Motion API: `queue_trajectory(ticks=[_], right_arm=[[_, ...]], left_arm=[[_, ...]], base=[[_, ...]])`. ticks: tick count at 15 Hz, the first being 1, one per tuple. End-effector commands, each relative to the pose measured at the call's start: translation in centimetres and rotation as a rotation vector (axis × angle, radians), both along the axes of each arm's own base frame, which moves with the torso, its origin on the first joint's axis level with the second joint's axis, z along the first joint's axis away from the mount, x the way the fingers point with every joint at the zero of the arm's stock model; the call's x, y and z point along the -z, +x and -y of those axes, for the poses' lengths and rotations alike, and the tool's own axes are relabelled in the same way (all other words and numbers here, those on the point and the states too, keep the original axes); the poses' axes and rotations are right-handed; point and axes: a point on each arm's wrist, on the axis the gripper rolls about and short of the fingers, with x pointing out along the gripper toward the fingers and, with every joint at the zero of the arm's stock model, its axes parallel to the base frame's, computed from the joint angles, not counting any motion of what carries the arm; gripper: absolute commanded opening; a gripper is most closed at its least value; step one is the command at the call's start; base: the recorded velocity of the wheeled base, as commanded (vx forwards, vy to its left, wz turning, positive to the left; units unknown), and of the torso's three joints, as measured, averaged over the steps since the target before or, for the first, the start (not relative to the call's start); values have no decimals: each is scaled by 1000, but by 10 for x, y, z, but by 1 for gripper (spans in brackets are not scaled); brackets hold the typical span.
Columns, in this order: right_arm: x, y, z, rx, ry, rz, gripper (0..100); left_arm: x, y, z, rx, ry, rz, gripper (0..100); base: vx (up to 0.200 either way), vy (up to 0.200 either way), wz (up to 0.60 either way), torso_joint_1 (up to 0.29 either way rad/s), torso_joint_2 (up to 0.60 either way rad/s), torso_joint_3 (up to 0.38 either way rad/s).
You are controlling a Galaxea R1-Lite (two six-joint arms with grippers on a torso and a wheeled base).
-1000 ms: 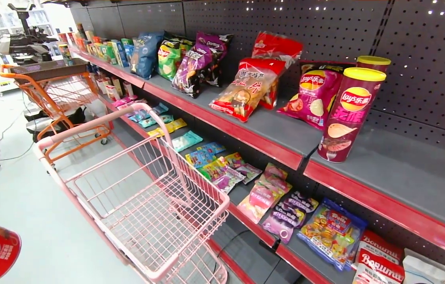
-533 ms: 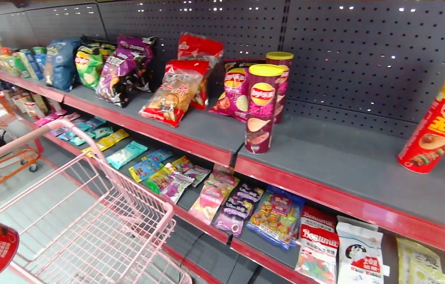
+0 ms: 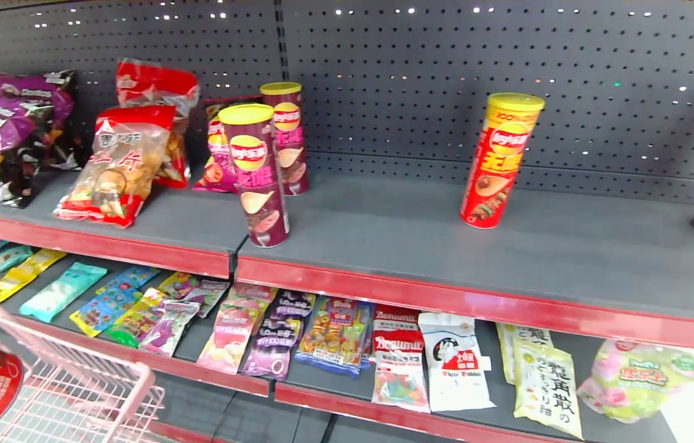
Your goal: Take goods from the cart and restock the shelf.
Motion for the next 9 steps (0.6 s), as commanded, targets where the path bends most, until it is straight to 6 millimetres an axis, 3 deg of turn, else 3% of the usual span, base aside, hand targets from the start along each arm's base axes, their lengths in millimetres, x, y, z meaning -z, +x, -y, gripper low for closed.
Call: queue_trajectory(ticks=[1, 6, 9], right_arm=[[0, 0, 0, 0, 0, 1, 100], [0, 0, 0, 0, -2, 1, 100], [0, 0, 0, 0, -3, 1, 100]], left_arm=[[0, 1, 0, -5, 7, -6, 0], [0, 0, -1, -45, 48, 0, 0], [2, 0, -1, -50, 60, -4, 0]], base=[[0, 0, -600, 7, 7, 2], [0, 0, 0, 0, 0, 0], [200, 0, 0, -1, 1, 5]])
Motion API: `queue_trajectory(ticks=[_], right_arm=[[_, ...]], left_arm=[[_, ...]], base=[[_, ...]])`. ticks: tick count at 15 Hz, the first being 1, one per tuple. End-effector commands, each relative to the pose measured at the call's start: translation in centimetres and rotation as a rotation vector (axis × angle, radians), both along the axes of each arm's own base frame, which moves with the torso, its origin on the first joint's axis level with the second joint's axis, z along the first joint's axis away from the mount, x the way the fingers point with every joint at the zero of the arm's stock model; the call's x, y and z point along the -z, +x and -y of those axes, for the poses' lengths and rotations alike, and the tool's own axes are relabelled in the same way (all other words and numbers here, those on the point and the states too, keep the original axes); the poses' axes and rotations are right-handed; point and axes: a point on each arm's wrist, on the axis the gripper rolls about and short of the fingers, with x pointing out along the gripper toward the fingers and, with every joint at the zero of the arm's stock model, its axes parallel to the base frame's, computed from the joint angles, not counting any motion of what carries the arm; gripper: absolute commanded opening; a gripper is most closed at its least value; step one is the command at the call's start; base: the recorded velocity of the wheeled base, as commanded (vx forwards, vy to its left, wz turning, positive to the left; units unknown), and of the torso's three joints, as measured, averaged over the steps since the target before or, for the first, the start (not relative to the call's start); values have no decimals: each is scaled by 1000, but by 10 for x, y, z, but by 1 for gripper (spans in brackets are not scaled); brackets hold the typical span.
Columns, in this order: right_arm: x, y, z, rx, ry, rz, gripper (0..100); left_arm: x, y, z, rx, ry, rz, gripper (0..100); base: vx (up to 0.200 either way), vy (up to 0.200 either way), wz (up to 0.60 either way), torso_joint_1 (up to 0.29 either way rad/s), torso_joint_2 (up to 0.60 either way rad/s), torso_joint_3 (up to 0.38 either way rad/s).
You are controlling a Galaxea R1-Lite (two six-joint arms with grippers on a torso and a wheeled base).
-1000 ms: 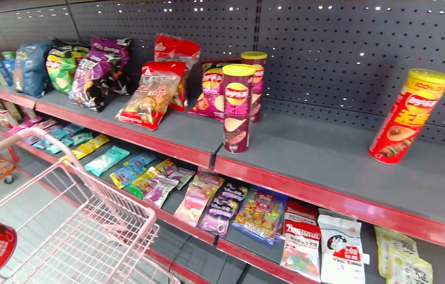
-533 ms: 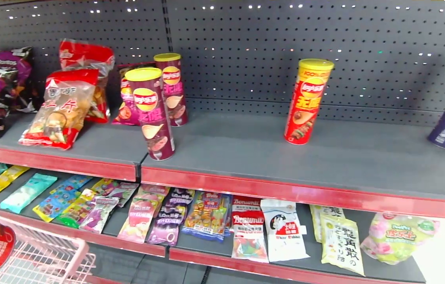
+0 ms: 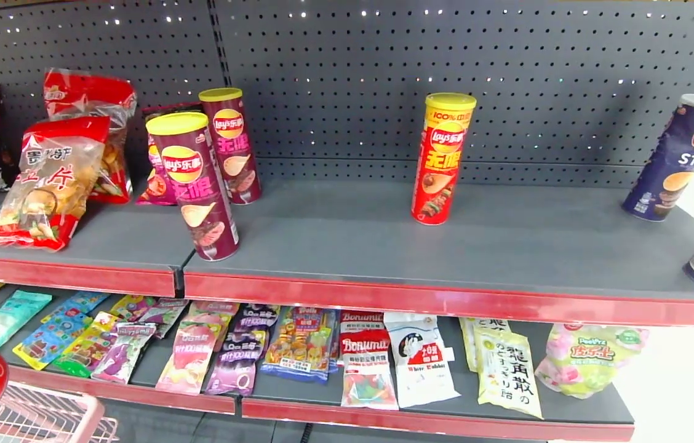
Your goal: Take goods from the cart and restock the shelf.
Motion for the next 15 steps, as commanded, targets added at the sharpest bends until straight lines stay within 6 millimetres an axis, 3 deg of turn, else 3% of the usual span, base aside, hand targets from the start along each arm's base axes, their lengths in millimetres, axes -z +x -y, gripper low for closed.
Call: queue_trajectory(ticks=[1, 5, 12, 13, 14, 15], right_arm=[[0, 0, 0, 0, 0, 0, 100], [0, 0, 0, 0, 0, 0, 100], [-7, -1, -1, -43, -14, 24, 100], [-59, 4, -2, -100, -1, 19, 100], [-122, 25, -2, -129, 41, 8, 100], [-145, 44, -4, -176, 9, -27, 100]], left_arm=[[1, 1, 0, -1, 9, -5, 0], [0, -4, 0, 19, 26, 17, 0], [18, -29, -1, 158, -50, -15, 0], [18, -30, -1, 189, -81, -10, 0], [23, -30, -1, 216, -80, -23, 0], [27, -27, 0, 210, -73, -41, 0]], base=[[200, 0, 0, -22, -7, 2], [50, 0, 0, 2, 1, 2], [0, 0, 0, 0, 0, 0], [0, 0, 0, 0, 0, 0], [0, 0, 0, 0, 0, 0], [0, 0, 0, 0, 0, 0]])
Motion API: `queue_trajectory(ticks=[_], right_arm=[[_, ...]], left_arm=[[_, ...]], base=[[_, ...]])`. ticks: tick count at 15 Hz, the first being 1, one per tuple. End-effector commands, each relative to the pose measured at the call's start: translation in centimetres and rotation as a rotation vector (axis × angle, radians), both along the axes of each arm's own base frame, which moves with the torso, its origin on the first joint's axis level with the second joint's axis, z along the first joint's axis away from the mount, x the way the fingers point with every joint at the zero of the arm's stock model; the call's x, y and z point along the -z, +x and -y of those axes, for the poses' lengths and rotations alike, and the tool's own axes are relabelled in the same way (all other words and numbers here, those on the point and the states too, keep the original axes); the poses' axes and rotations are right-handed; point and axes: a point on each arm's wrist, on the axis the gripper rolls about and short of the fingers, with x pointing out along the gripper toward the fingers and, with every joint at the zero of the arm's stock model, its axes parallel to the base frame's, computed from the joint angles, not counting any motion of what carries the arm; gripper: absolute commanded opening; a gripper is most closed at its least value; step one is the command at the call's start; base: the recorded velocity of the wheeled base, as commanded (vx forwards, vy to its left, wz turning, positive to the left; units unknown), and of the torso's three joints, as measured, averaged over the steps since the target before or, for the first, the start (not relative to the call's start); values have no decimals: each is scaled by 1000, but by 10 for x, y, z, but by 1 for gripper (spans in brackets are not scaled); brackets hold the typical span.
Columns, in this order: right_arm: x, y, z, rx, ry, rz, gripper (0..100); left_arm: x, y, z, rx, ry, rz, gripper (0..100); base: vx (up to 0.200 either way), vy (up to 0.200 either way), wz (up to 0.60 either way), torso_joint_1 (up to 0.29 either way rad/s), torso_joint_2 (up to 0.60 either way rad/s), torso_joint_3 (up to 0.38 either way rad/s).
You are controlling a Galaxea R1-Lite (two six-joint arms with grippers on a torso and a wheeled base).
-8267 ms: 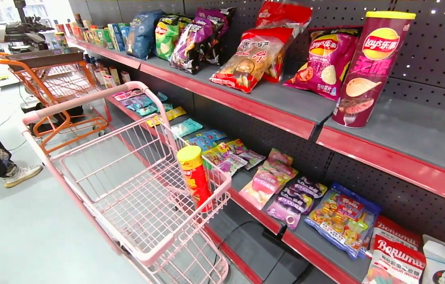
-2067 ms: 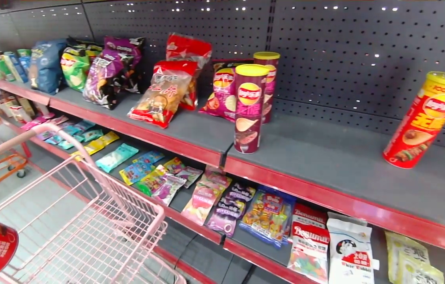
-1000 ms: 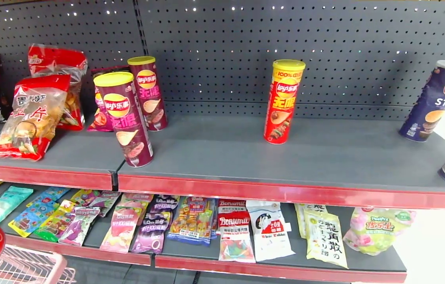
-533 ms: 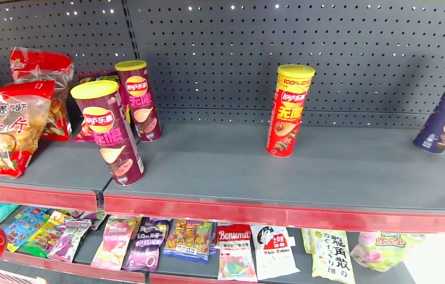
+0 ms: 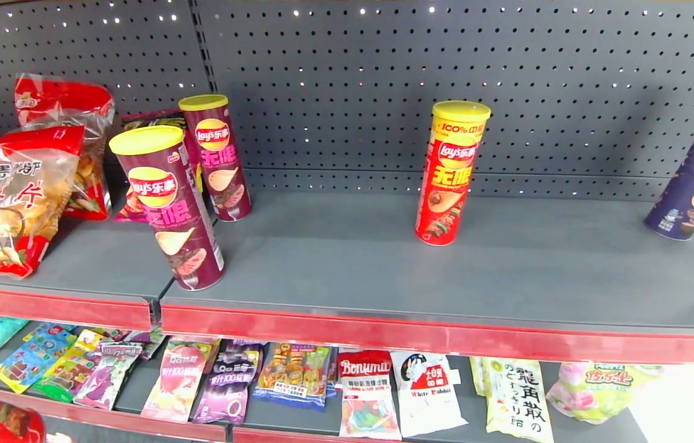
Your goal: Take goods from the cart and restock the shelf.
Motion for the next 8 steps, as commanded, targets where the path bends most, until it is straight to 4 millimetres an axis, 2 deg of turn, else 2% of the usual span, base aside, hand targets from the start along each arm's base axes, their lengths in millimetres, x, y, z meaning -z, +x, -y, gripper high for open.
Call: queue_trajectory(ticks=[1, 2, 3, 4, 5, 8], right_arm=[[-108, 62, -5, -144, -60, -120, 100], [-127, 91, -11, -230, -142, -150, 100], [-136, 103, -15, -269, -143, -160, 100], [-156, 127, -33, -403, -153, -162, 100], [-161, 144, -47, -470, -156, -188, 100], [-167, 206, -75, -500, -153, -191, 100]], left_arm=[[4, 0, 0, -3, 5, -3, 0], [2, 1, 0, -12, 4, -6, 0], [1, 2, 0, -10, 2, -11, 0], [-1, 3, 0, -7, 1, -13, 0], [-1, 4, 0, -7, 2, -19, 0], [-5, 8, 1, -9, 5, -31, 0]], base=[[0, 0, 0, 0, 0, 0], [0, 0, 0, 0, 0, 0], [0, 0, 0, 0, 0, 0], [0, 0, 0, 0, 0, 0], [0, 0, 0, 0, 0, 0], [0, 0, 0, 0, 0, 0]])
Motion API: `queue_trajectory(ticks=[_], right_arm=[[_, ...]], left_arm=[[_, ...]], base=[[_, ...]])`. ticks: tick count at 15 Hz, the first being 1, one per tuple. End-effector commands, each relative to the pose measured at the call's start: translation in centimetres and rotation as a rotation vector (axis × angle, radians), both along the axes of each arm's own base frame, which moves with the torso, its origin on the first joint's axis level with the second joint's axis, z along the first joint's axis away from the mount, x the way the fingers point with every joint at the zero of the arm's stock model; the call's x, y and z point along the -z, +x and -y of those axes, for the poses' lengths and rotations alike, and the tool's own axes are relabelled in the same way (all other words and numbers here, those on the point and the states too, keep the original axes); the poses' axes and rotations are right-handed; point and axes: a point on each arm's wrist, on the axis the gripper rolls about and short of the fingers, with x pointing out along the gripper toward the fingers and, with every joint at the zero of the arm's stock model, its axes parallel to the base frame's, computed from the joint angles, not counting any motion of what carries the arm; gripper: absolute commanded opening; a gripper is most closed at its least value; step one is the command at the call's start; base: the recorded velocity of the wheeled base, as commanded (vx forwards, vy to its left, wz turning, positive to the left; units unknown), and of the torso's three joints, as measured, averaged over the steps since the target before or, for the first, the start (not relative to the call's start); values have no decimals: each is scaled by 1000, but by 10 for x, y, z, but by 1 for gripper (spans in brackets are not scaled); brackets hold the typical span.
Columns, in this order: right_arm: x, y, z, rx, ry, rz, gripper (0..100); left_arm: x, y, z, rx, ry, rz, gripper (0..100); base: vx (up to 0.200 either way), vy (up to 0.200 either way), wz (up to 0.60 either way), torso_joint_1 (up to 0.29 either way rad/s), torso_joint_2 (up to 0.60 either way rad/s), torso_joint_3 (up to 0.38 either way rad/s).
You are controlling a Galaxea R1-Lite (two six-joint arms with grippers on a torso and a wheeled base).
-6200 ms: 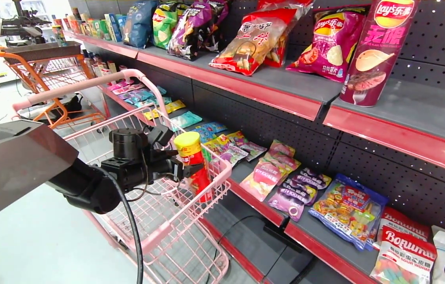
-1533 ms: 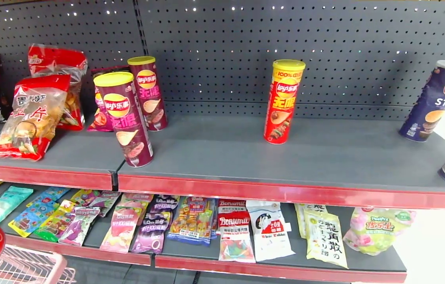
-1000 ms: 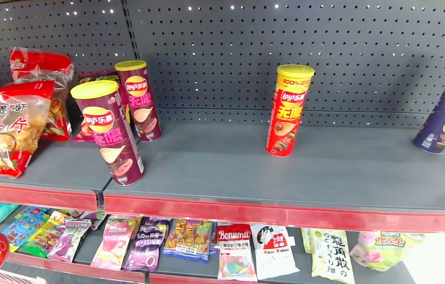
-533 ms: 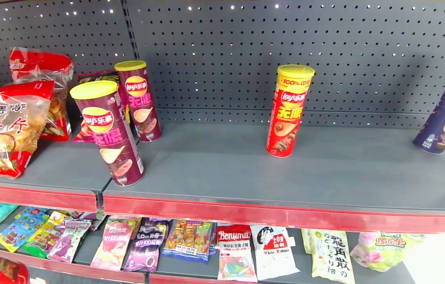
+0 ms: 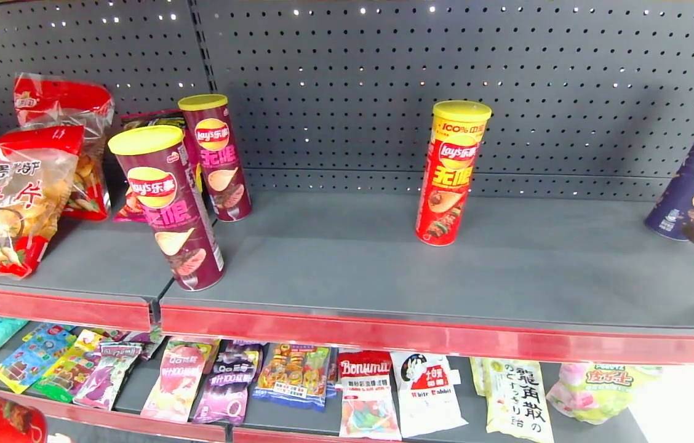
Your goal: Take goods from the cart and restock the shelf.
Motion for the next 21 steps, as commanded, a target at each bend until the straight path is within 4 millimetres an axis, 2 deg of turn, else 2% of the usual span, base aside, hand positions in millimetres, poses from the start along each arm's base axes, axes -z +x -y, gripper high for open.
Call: queue_trajectory(ticks=[1, 2, 5, 8, 11, 13, 16, 19, 21], right_arm=[[-2, 93, -49, -119, -28, -64, 100], [6, 112, -57, -164, -22, -65, 100], [21, 143, -61, -288, -16, -123, 100], [22, 175, -55, -284, -8, -129, 100], [21, 194, -40, -253, 1, -124, 100], [21, 197, -35, -263, 8, -126, 100], [16, 196, -39, -321, 15, -113, 100], [15, 208, -42, -324, 15, -107, 100], [16, 224, -46, -328, 14, -100, 100]], left_arm=[[-3, 3, 1, 0, 5, -9, 0], [-3, 3, 0, -3, 3, -10, 0], [-4, 2, 0, -9, 2, -2, 0], [-7, 0, -1, -28, 1, 10, 0], [-7, 1, -1, -32, 3, 6, 0], [-7, 1, -1, -32, 5, 6, 0], [-7, 1, 0, -33, 9, 6, 0], [-6, 1, 0, -33, 10, 1, 0], [-6, 2, 0, -32, 11, -2, 0]], base=[[0, 0, 0, 0, 0, 0], [0, 0, 0, 0, 0, 0], [0, 0, 0, 0, 0, 0], [0, 0, 0, 0, 0, 0], [0, 0, 0, 0, 0, 0], [0, 0, 0, 0, 0, 0], [0, 0, 0, 0, 0, 0], [0, 0, 0, 0, 0, 0], [0, 0, 0, 0, 0, 0]])
